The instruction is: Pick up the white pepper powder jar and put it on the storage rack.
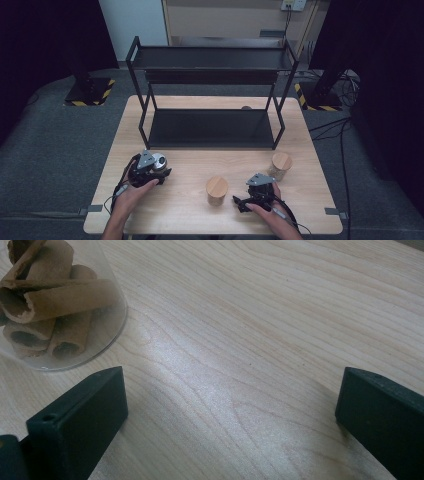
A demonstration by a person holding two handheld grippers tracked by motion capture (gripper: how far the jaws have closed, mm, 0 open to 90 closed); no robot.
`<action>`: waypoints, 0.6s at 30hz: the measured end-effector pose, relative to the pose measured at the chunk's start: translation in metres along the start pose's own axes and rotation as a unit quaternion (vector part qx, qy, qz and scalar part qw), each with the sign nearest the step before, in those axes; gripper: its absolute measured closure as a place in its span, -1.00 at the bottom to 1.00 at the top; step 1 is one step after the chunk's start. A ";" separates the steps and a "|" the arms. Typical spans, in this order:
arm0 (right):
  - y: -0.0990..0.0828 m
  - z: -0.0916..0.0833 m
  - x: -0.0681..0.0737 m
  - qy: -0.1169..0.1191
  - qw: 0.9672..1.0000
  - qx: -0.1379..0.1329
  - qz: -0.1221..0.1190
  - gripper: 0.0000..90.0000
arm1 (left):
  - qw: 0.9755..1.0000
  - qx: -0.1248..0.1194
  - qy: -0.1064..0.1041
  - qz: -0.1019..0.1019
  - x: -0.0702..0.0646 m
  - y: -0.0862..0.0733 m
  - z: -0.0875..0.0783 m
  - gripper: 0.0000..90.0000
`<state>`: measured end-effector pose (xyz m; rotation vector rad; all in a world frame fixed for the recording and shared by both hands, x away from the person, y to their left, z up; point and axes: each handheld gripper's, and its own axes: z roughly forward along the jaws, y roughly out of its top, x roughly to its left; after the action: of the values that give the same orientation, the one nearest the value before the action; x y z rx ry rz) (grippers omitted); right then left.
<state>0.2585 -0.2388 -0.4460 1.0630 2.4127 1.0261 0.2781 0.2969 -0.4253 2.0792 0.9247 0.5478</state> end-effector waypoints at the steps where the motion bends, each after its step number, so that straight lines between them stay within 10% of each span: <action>1: 0.000 0.000 0.000 0.000 1.000 0.000 0.000 -0.99 | 1.000 -0.002 -0.003 0.000 0.000 0.000 0.000 -0.36; 18: 0.000 0.000 0.000 0.000 1.000 0.000 0.000 -0.99 | 0.998 -0.001 -0.035 0.046 0.002 0.021 0.004 -0.36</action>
<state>0.2584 -0.2387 -0.4459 1.0634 2.4127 1.0249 0.2912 0.2871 -0.4107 2.1339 0.7911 0.5193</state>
